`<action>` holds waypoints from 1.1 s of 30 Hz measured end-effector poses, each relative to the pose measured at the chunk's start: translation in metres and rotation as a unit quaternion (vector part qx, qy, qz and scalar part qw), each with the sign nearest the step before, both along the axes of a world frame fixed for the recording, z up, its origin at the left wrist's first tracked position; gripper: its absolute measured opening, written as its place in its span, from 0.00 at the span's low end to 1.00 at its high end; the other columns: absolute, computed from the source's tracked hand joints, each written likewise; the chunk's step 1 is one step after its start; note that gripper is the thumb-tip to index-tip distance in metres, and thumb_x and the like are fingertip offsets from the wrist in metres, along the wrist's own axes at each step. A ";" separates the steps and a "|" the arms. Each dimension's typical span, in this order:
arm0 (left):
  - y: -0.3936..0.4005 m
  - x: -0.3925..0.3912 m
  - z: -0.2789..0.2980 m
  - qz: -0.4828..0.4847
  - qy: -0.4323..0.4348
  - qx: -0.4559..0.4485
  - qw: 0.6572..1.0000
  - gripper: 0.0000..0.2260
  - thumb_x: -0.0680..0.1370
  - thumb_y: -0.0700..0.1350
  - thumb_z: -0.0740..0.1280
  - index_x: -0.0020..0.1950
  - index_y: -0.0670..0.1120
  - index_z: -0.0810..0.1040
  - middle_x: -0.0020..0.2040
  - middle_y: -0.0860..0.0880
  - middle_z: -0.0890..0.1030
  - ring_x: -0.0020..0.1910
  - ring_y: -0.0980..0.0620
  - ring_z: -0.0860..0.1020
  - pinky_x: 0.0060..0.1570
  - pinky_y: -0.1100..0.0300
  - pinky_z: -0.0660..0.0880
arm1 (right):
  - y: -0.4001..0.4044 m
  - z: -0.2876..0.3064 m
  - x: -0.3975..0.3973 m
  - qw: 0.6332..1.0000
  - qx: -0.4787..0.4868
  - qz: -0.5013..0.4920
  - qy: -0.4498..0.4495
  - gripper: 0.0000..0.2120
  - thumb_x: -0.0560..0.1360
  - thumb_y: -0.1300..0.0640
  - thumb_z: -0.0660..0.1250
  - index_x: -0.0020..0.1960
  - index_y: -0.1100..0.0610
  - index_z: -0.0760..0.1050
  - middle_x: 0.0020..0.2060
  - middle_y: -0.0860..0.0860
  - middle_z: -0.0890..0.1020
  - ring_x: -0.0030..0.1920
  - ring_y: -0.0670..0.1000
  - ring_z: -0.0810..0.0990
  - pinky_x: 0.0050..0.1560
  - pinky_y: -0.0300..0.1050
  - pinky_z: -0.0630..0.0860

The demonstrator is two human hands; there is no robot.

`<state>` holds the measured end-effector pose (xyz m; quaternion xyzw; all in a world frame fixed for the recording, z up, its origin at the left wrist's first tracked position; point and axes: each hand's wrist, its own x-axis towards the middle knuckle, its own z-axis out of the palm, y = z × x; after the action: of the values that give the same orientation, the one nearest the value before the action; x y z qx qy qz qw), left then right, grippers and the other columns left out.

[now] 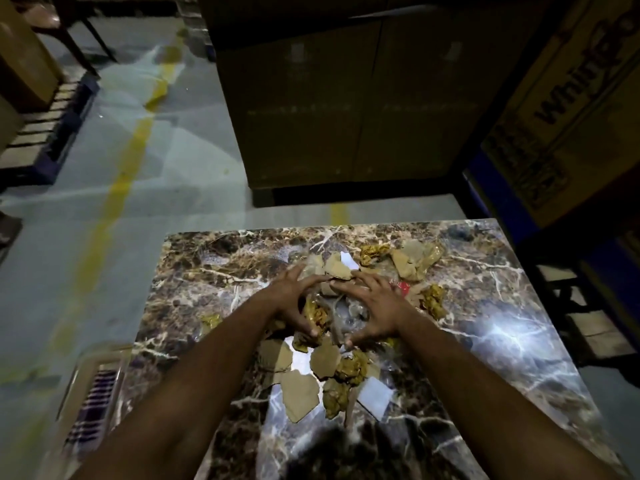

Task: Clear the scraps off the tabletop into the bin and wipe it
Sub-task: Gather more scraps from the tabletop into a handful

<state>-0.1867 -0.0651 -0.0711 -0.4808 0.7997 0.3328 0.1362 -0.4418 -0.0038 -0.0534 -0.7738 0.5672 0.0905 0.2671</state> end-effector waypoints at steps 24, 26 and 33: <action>0.114 -0.035 -0.025 0.429 0.173 -0.066 0.884 0.38 0.65 0.59 0.78 0.72 0.63 0.66 0.73 0.42 0.68 0.69 0.41 0.69 0.65 0.43 0.72 | 0.055 -0.025 0.021 0.903 -0.123 -0.310 -0.272 0.23 0.68 0.59 0.77 0.57 0.38 0.79 0.63 0.45 0.76 0.63 0.50 0.74 0.59 0.47 0.78; 0.114 -0.031 -0.029 0.418 0.123 -0.064 0.898 0.36 0.66 0.63 0.76 0.71 0.63 0.66 0.77 0.41 0.60 0.76 0.36 0.58 0.72 0.35 0.63 | 0.056 -0.019 0.011 0.880 -0.112 -0.326 -0.326 0.22 0.68 0.66 0.76 0.54 0.43 0.80 0.60 0.47 0.79 0.56 0.45 0.79 0.48 0.34 0.80; 0.109 -0.033 -0.023 0.332 0.088 -0.095 0.934 0.43 0.63 0.65 0.74 0.75 0.52 0.66 0.80 0.48 0.55 0.78 0.40 0.57 0.72 0.38 0.65 | 0.067 -0.005 -0.011 0.823 -0.086 -0.392 -0.402 0.21 0.69 0.69 0.74 0.56 0.50 0.81 0.60 0.47 0.80 0.45 0.42 0.84 0.32 0.37 0.79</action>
<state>-0.2197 0.0443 -0.0938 -0.6985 0.6313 0.3221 -0.0992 -0.4531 0.0636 -0.0583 -0.4739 0.6704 -0.3900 0.4169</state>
